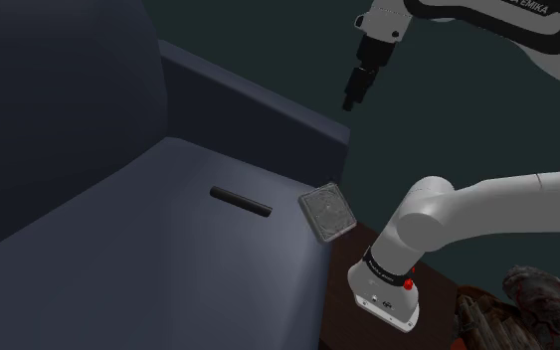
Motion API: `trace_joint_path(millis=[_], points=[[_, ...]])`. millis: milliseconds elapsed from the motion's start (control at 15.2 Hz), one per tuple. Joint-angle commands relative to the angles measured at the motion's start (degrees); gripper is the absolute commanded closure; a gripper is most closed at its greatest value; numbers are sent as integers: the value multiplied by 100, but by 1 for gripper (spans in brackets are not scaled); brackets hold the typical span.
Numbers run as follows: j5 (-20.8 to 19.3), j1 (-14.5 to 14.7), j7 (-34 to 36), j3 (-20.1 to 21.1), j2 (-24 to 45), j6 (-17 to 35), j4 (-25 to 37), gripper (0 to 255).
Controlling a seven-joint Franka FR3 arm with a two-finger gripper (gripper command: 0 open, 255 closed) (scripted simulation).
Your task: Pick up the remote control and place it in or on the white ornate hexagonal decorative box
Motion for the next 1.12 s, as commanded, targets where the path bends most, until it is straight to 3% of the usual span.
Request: trace_joint_path(millis=[0,528,1056], points=[[0,0,0,0,0,0,0,0],[407,300,224,289,473,1338,-949,0],[810,644,374,618,1415,2768,-1490,0]])
